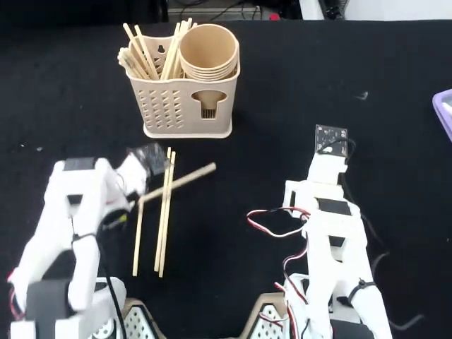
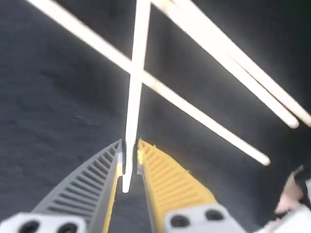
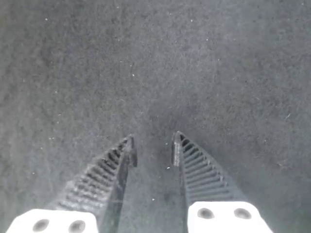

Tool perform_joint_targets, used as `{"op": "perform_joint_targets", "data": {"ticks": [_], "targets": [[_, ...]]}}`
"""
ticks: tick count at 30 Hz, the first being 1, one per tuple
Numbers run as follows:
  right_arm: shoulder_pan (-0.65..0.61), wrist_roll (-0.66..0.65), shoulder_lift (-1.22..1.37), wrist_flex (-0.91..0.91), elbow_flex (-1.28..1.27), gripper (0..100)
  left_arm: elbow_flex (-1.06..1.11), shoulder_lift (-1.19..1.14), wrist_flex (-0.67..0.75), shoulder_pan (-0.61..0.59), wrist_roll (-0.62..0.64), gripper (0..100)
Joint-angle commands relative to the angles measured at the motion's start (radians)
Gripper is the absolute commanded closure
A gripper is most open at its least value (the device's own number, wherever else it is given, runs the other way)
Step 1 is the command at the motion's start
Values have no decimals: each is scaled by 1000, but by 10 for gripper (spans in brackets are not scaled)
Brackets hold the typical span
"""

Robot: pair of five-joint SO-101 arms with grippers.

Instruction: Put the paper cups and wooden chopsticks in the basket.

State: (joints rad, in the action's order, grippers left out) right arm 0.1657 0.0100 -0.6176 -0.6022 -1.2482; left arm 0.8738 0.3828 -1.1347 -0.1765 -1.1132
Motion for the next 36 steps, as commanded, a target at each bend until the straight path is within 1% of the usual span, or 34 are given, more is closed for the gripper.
{"op": "perform_joint_targets", "data": {"ticks": [1,4,6,12,16,18,19,20,23,25,27,31,36], "targets": [[-9,-2,-27,20,8,871,87,120,-11,-5,-110,968],[-9,-2,-27,20,8,871,124,189,-11,-24,-175,963],[-9,-2,-27,20,8,871,122,215,-11,-30,-164,952],[-9,-2,-27,20,8,871,122,258,-11,-79,-135,768],[-9,-2,-27,20,8,871,120,259,-11,-64,-135,782],[-9,-2,-27,20,8,871,114,259,-12,-12,-127,795],[-9,-2,-27,20,8,871,107,259,-15,15,-95,799],[-9,-2,-27,20,8,871,99,259,-12,44,-37,799],[-9,-2,-27,20,8,871,56,259,11,122,176,780],[-9,-2,-25,20,8,871,25,255,49,147,290,757],[-9,-2,-25,20,8,871,15,247,91,157,371,746],[-9,-2,-27,20,8,871,68,245,181,160,440,748],[-9,-2,-28,20,8,871,165,245,247,159,445,748]]}}
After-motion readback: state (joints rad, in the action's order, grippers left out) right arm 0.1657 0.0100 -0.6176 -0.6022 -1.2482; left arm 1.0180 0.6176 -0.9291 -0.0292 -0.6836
